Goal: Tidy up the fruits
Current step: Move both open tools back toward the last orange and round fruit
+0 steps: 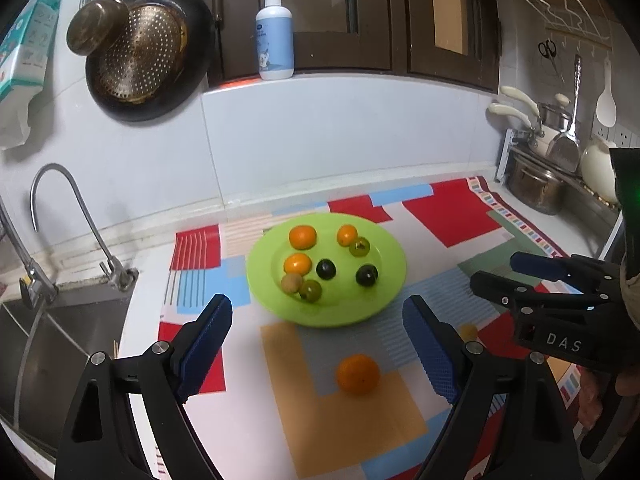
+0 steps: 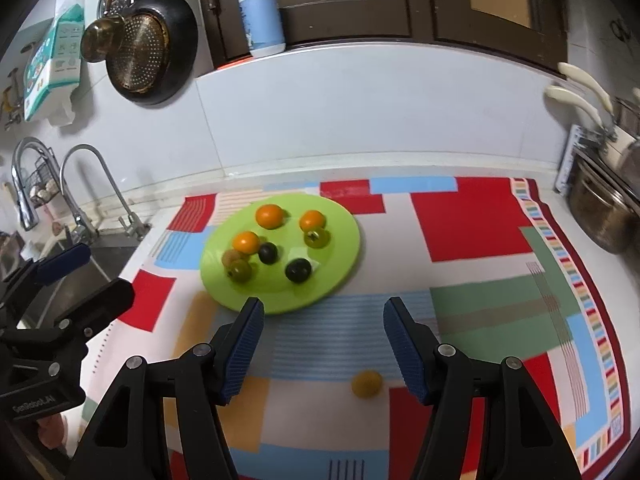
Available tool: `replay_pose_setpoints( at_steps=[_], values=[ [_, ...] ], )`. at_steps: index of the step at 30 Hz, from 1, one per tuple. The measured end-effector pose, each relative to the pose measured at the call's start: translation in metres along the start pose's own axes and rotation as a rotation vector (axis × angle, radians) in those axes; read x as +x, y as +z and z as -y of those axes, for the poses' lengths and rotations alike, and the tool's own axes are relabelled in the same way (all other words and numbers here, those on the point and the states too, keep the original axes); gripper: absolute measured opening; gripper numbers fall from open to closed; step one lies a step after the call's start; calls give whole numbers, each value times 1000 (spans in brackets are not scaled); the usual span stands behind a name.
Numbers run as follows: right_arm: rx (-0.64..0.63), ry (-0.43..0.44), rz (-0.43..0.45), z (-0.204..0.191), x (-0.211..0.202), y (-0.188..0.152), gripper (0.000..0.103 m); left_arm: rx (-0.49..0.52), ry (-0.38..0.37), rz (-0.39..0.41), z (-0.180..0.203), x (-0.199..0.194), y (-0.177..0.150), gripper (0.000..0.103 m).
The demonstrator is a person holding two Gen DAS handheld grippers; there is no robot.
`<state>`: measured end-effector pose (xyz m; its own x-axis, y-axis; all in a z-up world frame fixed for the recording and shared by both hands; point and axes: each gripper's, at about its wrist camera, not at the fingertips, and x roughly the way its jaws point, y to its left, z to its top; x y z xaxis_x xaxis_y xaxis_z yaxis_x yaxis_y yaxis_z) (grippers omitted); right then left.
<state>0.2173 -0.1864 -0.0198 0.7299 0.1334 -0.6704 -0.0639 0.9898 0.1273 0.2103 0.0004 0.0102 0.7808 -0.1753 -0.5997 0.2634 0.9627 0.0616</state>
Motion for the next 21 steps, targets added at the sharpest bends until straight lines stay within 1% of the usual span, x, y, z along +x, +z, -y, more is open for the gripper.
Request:
replay_pose_setpoints(
  at_steps=[7, 16, 21],
  values=[
    [17, -29, -24, 6, 1, -20, 63, -7, -11, -61, 4, 11, -21, 87],
    [44, -56, -87, 13, 17, -40, 63, 1, -36, -148, 7, 37, -42, 87],
    [48, -74, -122, 18, 30, -50, 63, 16, -37, -185, 10, 54, -52, 87]
  ],
)
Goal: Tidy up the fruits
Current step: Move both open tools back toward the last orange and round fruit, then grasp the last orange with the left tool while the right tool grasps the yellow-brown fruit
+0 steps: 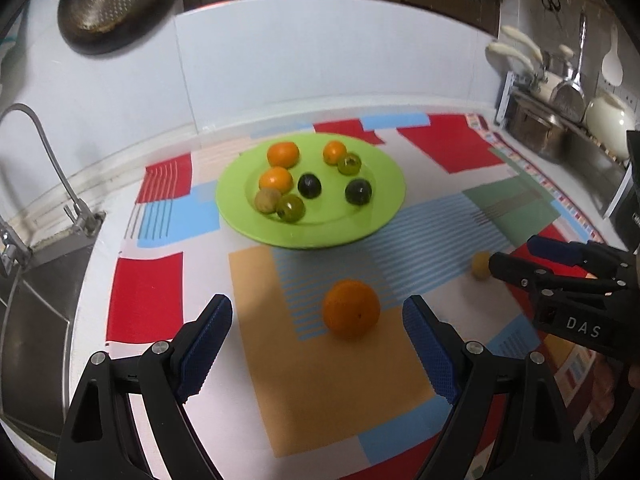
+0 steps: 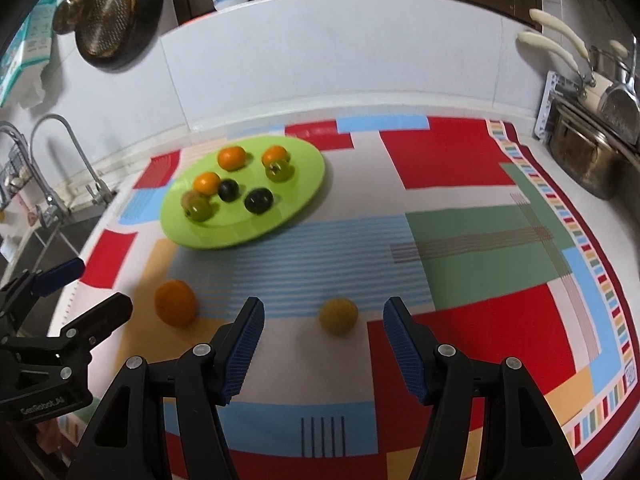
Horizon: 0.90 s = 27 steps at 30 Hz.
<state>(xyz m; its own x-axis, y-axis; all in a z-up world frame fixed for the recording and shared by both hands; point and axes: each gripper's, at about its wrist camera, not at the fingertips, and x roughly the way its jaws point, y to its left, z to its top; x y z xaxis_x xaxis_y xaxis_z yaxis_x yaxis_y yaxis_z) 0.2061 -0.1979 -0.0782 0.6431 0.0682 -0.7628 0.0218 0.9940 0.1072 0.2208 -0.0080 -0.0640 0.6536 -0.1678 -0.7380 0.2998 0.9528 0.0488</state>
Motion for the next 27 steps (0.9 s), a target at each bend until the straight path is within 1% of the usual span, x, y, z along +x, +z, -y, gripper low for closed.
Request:
replay_pose_setpoints(
  at_steps=[7, 12, 14, 16, 20, 21, 23, 24, 26, 27],
  values=[
    [-6, -15, -44, 4, 21, -7, 63, -6, -37, -45, -1, 23, -4, 86],
    [-18, -20, -52, 5, 30, -6, 61, -16, -55, -69, 0, 34, -2, 77],
    [-20, -21, -58, 6, 34, -6, 55, -19, -67, -79, 0, 37, -2, 71],
    [-18, -17, -63, 7, 37, -6, 53, -19, -77, -86, 2, 39, -2, 67],
    [-12, -8, -74, 10, 42, -6, 45, -18, -93, -105, 6, 46, -3, 58],
    [-13, -4, -77, 10, 43, -6, 44, -21, -96, -110, 6, 48, -3, 56],
    [-15, -3, -82, 10, 46, -6, 41, -25, -102, -116, 6, 49, -3, 50],
    [-17, -2, -83, 10, 46, -6, 40, -26, -107, -117, 7, 49, -3, 49],
    [-18, 5, -85, 10, 47, -6, 34, -26, -115, -116, 8, 49, -3, 43],
    [-21, 9, -84, 10, 47, -6, 32, -25, -123, -117, 8, 49, -3, 41]
  ],
)
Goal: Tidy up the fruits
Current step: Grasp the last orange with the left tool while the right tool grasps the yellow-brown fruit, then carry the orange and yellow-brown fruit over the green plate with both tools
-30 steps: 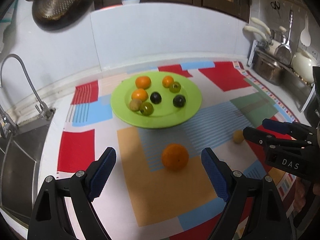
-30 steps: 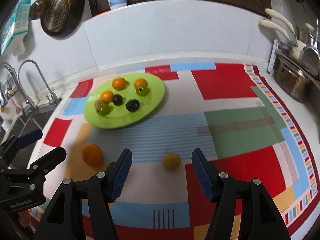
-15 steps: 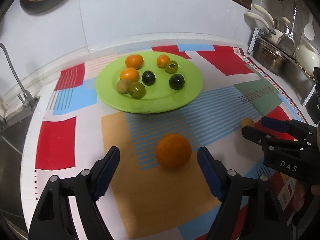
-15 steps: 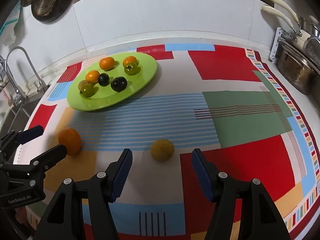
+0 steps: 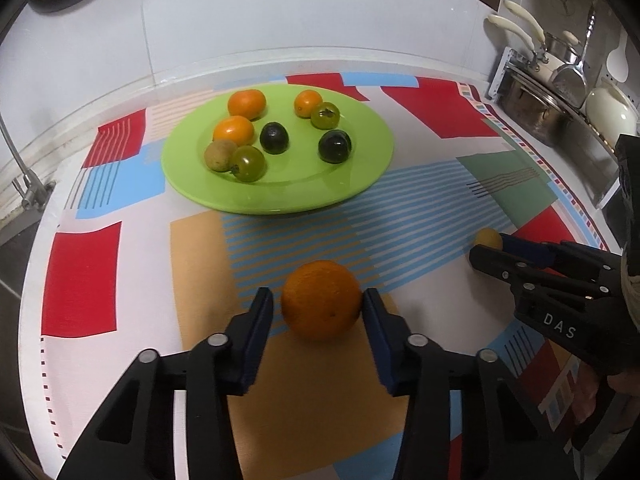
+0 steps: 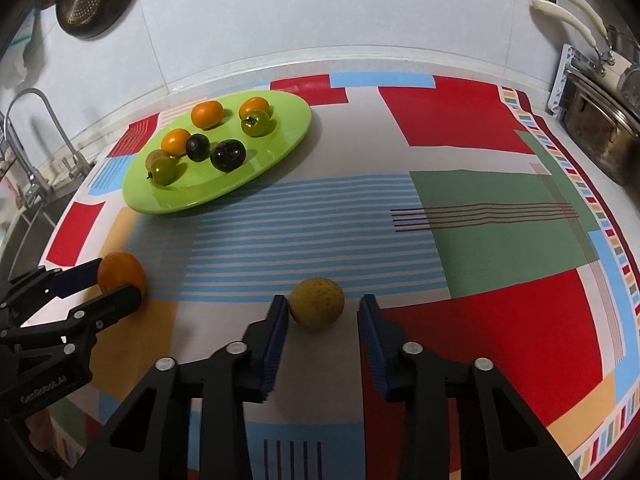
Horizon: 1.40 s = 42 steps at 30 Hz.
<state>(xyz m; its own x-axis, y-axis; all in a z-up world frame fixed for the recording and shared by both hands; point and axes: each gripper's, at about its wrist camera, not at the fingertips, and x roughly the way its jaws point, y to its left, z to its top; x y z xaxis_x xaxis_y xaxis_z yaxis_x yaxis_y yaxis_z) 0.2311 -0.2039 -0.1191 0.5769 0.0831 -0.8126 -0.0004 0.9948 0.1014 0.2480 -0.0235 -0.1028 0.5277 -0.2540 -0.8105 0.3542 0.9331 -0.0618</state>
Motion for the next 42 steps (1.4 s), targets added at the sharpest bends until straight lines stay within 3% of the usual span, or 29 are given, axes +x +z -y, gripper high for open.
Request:
replay_pose_setpoints(
  at_steps=[24, 42],
  values=[
    [-45, 73, 78, -12, -38, 2, 29, 22, 13, 83, 12, -40, 4, 40],
    [-115, 146, 200, -37, -68, 42, 29, 26, 45, 201, -1, -76, 34, 40]
  ],
)
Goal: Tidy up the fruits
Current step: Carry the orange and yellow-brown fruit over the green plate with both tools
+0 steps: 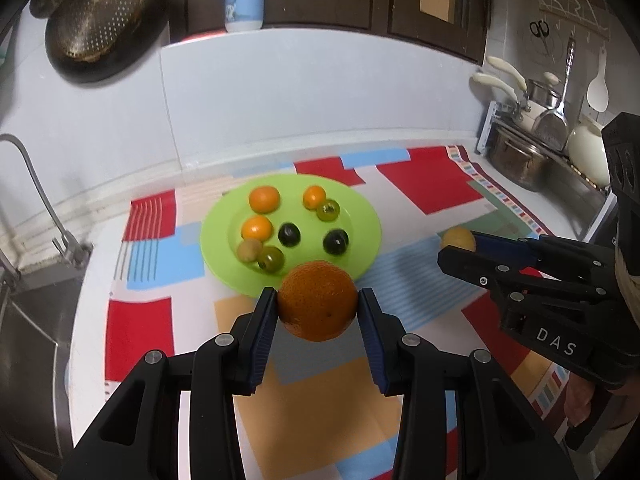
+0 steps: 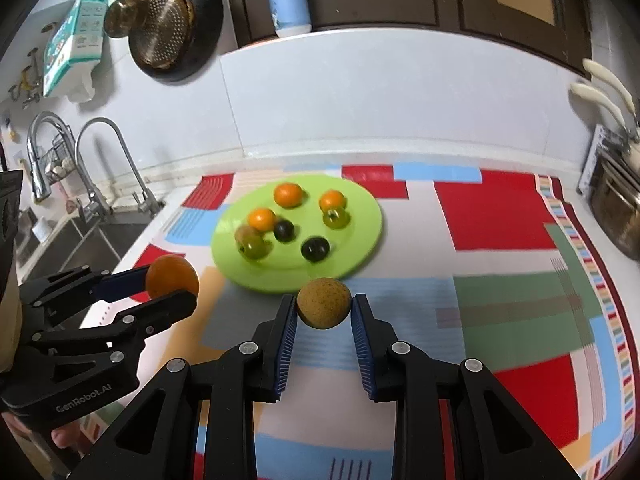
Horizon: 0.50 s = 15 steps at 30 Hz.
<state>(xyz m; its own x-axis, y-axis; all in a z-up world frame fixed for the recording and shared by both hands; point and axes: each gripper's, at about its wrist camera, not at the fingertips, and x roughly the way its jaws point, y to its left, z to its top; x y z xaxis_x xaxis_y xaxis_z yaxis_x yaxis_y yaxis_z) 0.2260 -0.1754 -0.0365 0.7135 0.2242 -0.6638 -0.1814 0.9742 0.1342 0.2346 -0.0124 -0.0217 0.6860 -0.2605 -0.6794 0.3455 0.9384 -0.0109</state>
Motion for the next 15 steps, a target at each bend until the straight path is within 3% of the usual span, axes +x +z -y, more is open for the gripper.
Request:
replay_pose_setpoints(
  at_steps=[15],
  values=[
    [-62, 27, 72, -20, 8, 41, 29, 29, 31, 74, -20, 4, 38, 40]
  ],
)
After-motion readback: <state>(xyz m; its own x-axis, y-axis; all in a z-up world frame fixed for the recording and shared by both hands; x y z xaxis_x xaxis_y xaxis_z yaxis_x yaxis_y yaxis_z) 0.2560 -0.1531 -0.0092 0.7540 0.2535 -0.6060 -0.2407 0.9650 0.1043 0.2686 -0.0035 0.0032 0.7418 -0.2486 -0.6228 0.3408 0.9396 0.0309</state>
